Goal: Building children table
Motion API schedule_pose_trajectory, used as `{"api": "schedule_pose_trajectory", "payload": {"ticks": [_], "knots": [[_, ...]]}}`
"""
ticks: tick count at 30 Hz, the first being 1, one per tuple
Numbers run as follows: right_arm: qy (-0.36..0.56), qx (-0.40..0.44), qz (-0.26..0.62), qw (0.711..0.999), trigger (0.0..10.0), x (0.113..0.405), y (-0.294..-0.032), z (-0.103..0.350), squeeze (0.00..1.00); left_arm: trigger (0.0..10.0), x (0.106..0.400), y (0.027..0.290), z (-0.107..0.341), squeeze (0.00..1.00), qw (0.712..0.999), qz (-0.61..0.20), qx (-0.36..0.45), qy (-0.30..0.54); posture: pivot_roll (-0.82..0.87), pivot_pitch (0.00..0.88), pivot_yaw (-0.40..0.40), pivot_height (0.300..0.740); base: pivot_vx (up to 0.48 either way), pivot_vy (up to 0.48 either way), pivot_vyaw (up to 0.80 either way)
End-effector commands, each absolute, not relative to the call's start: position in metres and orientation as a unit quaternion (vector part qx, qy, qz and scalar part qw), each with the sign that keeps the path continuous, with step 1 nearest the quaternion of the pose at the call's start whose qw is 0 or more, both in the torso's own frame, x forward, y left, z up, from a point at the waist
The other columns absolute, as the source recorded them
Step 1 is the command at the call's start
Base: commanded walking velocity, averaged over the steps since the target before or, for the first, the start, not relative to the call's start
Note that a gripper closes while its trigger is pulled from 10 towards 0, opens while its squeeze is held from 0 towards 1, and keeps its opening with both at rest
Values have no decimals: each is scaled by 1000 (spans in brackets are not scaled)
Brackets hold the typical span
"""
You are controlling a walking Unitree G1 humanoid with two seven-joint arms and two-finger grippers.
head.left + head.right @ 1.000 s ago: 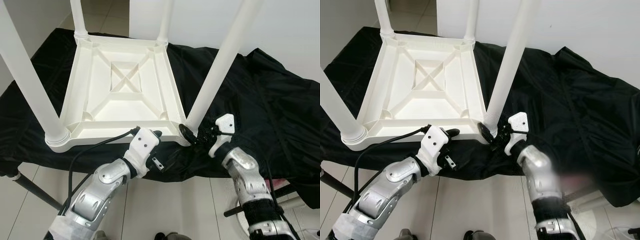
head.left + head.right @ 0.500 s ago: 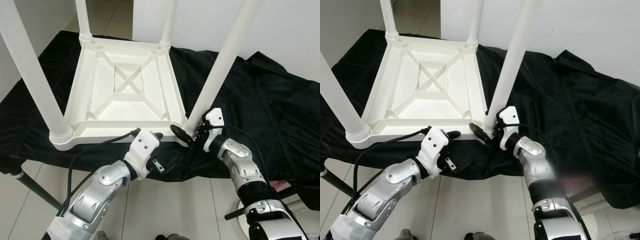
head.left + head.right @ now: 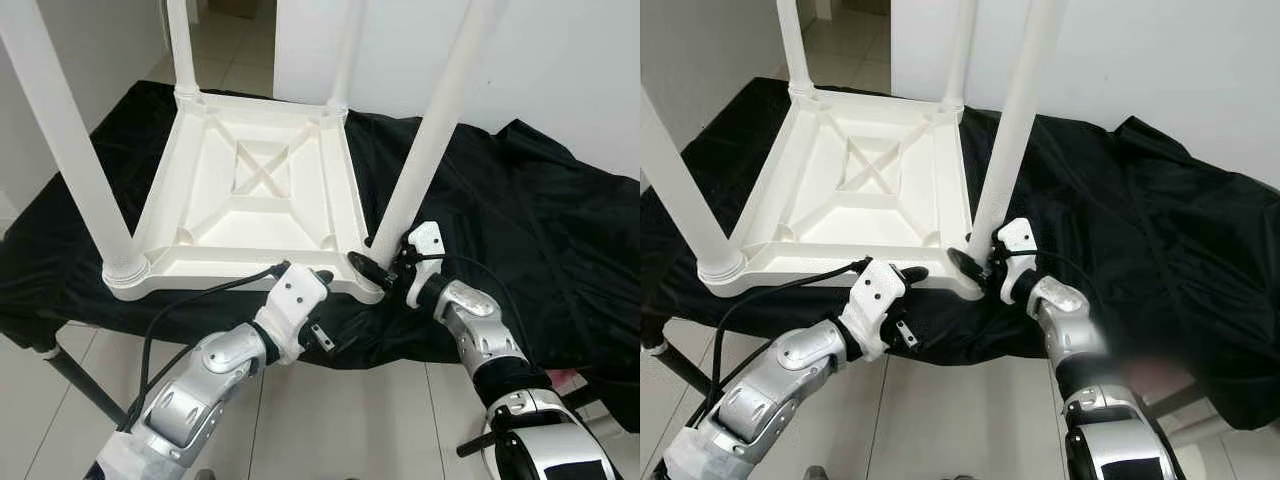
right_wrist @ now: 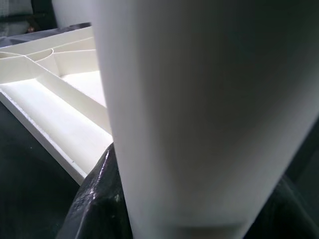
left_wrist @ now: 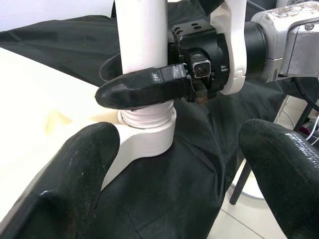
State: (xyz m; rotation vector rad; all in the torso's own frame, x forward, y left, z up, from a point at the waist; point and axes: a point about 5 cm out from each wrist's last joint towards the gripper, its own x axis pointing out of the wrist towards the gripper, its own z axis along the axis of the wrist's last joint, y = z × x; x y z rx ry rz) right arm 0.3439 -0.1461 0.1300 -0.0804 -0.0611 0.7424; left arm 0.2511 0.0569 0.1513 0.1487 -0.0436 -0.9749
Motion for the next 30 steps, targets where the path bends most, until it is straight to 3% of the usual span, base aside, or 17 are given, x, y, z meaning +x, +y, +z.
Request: {"api": "schedule_pose_trajectory", "payload": {"ticks": [1,7,9,17,24,30], "knots": [[-22,-36,353,935,10000,340,-148,124,0,10000,245,51,147,0,846,-528,76,-8,89,4,-92,740,0,0,0],[-31,-19,323,946,10000,339,-147,124,0,10000,245,52,146,0,846,-528,78,-6,80,9,-84,740,0,0,0],[-28,1,234,972,10000,340,-146,124,0,10000,244,50,145,0,844,-530,78,-3,68,8,-84,740,0,0,0],[-34,16,193,981,10000,336,-139,122,0,10000,245,49,144,0,845,-529,79,-4,62,3,-87,740,0,0,0],[7,93,-16,996,10000,320,-115,109,0,10000,248,46,143,0,847,-526,76,-7,53,0,-108,740,0,0,0],[10,100,-22,995,10000,318,-107,110,0,10000,249,45,143,0,848,-524,75,-10,49,0,-109,740,0,0,0]]}}
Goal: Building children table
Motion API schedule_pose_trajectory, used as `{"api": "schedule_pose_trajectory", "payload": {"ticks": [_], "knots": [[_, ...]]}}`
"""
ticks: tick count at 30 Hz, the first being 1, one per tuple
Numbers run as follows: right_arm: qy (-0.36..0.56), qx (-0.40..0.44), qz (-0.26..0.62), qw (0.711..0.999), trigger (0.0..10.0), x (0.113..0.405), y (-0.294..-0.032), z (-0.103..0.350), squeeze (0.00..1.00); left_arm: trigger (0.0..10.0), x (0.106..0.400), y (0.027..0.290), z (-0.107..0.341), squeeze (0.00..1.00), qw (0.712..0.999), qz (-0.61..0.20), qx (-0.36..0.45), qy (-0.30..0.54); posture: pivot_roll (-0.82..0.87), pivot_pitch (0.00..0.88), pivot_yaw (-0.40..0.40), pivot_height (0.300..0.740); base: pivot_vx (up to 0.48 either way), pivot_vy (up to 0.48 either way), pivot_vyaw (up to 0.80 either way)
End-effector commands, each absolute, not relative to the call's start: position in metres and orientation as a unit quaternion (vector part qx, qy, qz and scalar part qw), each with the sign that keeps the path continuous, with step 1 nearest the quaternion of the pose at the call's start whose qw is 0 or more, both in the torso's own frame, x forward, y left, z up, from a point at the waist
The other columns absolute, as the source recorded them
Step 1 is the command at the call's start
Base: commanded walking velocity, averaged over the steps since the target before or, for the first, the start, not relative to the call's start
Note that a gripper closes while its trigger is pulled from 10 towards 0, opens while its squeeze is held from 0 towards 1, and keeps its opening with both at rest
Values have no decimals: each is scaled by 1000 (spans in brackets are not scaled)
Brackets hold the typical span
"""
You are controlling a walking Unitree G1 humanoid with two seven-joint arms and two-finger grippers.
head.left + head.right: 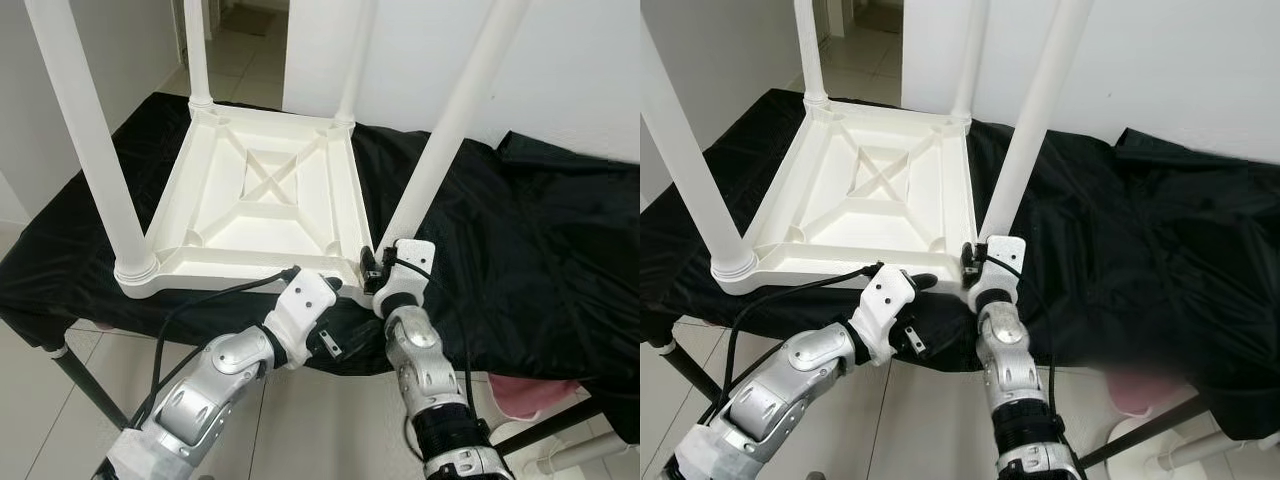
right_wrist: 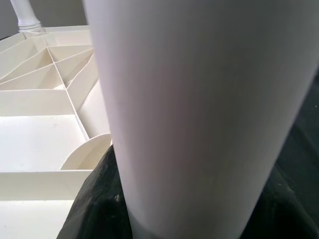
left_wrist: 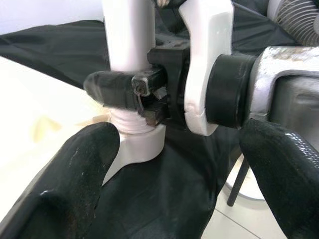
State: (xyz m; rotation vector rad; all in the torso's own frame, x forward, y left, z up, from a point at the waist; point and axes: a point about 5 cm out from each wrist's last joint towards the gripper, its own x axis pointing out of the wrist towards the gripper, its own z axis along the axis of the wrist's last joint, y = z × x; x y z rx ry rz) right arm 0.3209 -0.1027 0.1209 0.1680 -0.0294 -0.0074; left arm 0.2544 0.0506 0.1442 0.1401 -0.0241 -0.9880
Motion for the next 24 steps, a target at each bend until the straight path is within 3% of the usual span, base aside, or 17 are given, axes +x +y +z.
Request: {"api": "schedule_pose_trajectory", "payload": {"ticks": [1,7,8,9,10,21,22,24], "knots": [[9,98,-16,995,10000,317,-104,112,0,10000,251,44,144,0,849,-523,75,-12,49,0,-109,740,0,0,0],[1,87,-1,996,10000,321,-109,114,0,10000,255,43,146,0,849,-523,77,-18,45,0,-116,740,0,0,0],[-5,85,6,996,10000,322,-111,116,306,10000,256,43,146,0,849,-522,78,-19,42,0,-116,740,0,0,0],[-5,85,6,996,10000,322,-111,116,306,10000,256,43,146,0,849,-522,78,-19,42,0,-116,740,0,0,0],[-21,92,31,995,10000,321,-111,120,1000,10000,256,43,146,0,849,-522,78,-20,42,0,-116,740,0,0,0],[-72,84,111,988,10000,306,-118,134,1000,10000,257,43,145,0,851,-519,76,-21,43,0,-118,740,0,0,0],[-74,83,120,987,10000,302,-121,134,31,10000,257,44,146,0,851,-518,76,-22,43,0,-112,740,0,0,0],[-78,80,133,985,10000,299,-125,133,0,10000,258,44,146,0,851,-519,78,-23,42,0,-105,740,0,0,0]]}}
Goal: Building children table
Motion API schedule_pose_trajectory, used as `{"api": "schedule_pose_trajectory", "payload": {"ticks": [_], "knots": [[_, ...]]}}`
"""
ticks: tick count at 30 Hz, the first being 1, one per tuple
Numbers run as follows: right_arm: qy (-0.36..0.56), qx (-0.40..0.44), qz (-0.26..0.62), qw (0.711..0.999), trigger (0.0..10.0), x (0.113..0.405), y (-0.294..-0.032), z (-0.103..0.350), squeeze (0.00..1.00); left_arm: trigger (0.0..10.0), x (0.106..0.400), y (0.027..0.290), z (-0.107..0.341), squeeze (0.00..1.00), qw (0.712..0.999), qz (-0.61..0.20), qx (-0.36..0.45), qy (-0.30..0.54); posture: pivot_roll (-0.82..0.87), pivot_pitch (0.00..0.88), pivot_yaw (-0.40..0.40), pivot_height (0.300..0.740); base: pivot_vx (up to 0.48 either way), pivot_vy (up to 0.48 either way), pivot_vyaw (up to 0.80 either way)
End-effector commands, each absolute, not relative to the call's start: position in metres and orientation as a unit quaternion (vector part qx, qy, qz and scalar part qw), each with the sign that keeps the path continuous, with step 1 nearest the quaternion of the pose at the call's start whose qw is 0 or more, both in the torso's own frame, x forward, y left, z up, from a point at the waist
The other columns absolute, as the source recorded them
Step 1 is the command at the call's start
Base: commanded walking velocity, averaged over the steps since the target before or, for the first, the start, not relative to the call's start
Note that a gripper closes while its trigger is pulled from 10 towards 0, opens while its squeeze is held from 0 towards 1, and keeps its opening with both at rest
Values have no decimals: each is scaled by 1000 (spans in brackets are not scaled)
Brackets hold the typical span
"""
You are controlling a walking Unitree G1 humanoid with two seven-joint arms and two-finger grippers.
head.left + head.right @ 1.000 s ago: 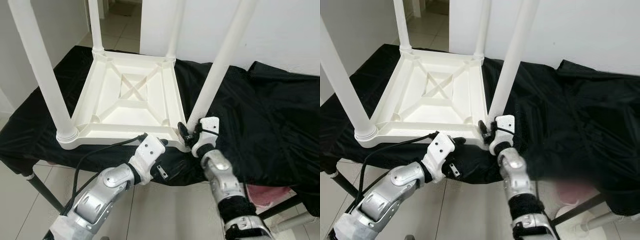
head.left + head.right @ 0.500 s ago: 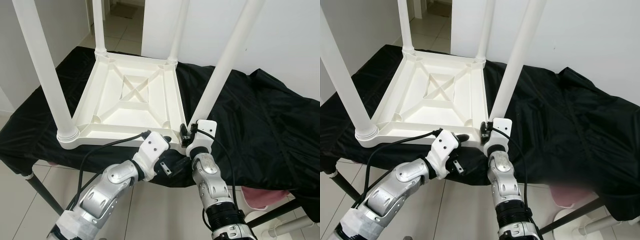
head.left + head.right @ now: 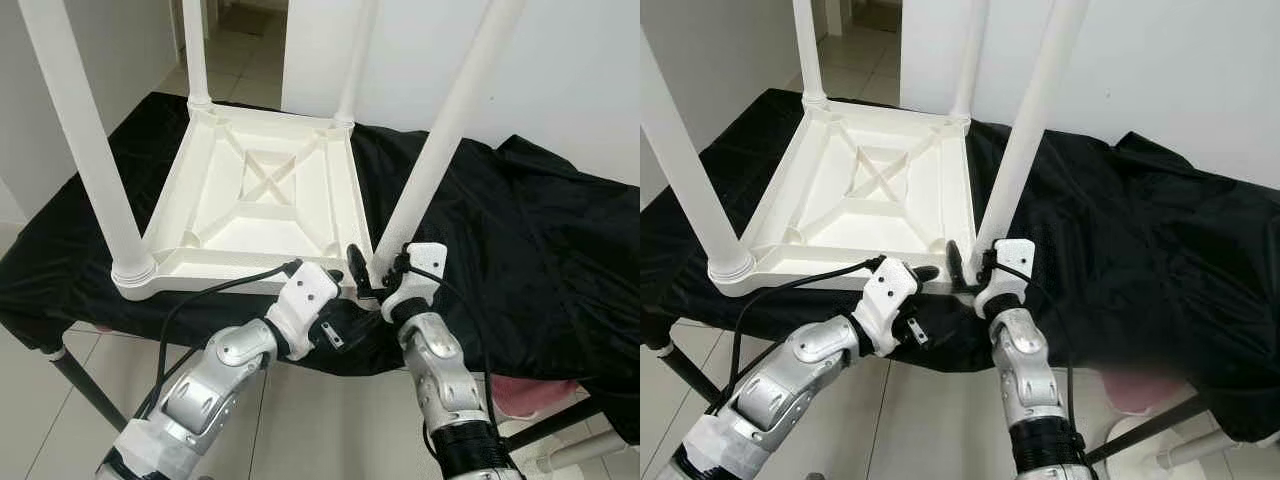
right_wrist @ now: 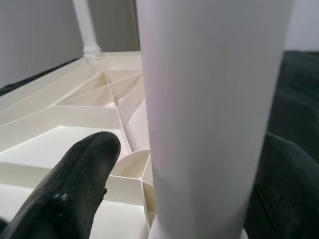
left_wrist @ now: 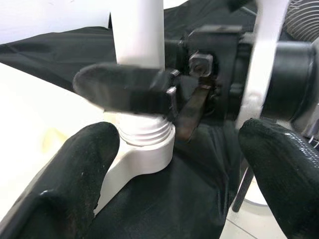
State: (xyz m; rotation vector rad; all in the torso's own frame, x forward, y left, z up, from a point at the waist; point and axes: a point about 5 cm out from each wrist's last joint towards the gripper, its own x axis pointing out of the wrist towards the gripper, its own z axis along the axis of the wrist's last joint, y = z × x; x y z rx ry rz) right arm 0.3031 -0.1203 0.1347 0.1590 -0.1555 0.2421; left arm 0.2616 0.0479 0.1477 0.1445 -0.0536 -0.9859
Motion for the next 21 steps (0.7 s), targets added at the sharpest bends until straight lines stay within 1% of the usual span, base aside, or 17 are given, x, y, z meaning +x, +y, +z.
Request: {"api": "schedule_pose_trajectory", "payload": {"ticks": [1,6,8,10,13,17,18,19,21], "knots": [[-80,74,150,983,10000,297,-130,130,0,10000,257,45,146,0,850,-521,79,-23,40,0,-94,740,0,0,0],[-82,63,171,980,10000,294,-135,127,0,10000,257,46,147,0,848,-523,82,-22,41,0,-85,740,0,0,0],[-86,45,200,975,10000,293,-142,124,0,10000,256,50,146,0,845,-528,84,-17,41,0,-71,740,0,0,0],[-86,45,200,975,10000,293,-142,124,0,10000,256,50,146,0,845,-528,84,-17,41,0,-71,740,0,0,0],[-85,24,244,966,10000,295,-149,124,0,10000,253,56,145,0,841,-535,84,-8,42,0,-60,740,0,0,0],[-83,18,260,962,10000,296,-152,125,0,10000,253,57,145,0,840,-536,84,-7,45,0,-58,740,0,0,0],[-79,5,285,955,10000,302,-157,128,0,10000,253,59,146,0,840,-535,83,-6,47,0,-52,740,0,0,0],[-79,5,285,955,10000,302,-157,128,0,10000,253,59,146,0,840,-535,83,-6,47,0,-52,740,0,0,0],[-77,-11,299,951,10000,312,-159,132,0,10000,254,59,146,0,842,-534,83,-6,54,0,-51,740,0,0,0]]}}
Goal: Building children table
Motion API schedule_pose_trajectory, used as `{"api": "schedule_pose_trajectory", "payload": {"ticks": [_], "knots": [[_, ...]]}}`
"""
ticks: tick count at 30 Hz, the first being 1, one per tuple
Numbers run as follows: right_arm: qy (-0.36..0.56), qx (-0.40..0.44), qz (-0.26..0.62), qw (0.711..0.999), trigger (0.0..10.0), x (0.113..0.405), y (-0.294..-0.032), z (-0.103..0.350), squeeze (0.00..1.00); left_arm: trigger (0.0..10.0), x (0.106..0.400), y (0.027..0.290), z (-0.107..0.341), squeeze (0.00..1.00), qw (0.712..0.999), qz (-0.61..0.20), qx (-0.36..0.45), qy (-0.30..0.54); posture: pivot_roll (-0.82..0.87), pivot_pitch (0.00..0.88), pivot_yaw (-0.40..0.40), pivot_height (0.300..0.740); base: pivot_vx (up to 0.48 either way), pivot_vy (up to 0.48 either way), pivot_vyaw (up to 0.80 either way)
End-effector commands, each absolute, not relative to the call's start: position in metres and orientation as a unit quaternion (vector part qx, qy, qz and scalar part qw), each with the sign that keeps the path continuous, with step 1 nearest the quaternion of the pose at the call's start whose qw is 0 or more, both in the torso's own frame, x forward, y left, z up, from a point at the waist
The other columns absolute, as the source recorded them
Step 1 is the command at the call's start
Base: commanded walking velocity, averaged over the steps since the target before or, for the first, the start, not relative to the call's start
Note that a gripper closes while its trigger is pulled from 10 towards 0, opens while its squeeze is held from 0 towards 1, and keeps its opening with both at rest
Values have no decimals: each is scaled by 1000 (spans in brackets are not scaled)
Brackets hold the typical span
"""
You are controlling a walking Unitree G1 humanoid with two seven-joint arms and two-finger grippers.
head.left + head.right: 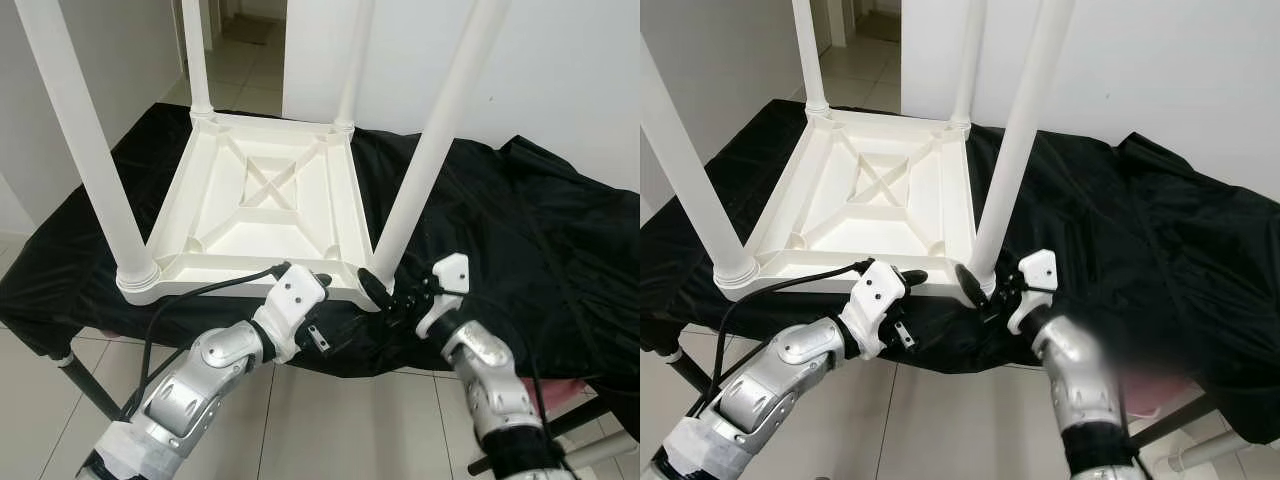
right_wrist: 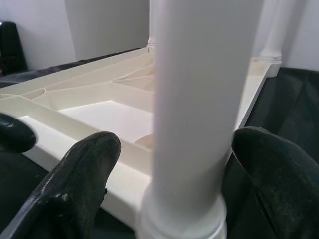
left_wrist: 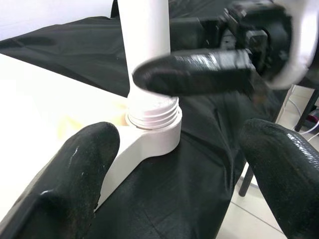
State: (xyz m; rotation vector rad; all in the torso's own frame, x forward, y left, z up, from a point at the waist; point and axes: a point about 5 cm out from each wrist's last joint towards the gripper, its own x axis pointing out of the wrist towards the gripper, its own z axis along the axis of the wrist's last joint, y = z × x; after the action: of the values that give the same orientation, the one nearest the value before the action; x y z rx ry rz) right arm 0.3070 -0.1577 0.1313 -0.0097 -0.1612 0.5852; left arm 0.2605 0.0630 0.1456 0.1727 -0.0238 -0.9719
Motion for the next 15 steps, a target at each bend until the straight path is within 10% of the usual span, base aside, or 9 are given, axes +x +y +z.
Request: {"api": "schedule_pose_trajectory", "payload": {"ticks": [1,7,8,13,14,15], "knots": [[-77,-11,299,951,10000,312,-159,132,0,10000,254,59,146,0,842,-534,83,-6,54,0,-51,740,0,0,0],[-67,-24,314,947,10000,328,-158,133,0,10000,255,60,147,0,843,-530,87,-9,66,0,-54,740,0,0,0],[-59,-27,319,946,5373,332,-156,131,0,10000,256,60,148,0,844,-528,89,-10,75,0,-58,740,0,0,0],[-46,-33,331,942,4118,333,-155,126,0,10000,255,61,149,0,846,-525,90,-10,81,0,-61,740,0,0,0],[-43,-34,336,940,1255,334,-155,125,0,10000,255,61,149,0,847,-524,90,-10,81,0,-61,740,0,0,0],[-43,-34,336,940,1255,334,-155,125,0,10000,255,61,149,0,847,-524,90,-10,81,0,-61,740,0,0,0]]}}
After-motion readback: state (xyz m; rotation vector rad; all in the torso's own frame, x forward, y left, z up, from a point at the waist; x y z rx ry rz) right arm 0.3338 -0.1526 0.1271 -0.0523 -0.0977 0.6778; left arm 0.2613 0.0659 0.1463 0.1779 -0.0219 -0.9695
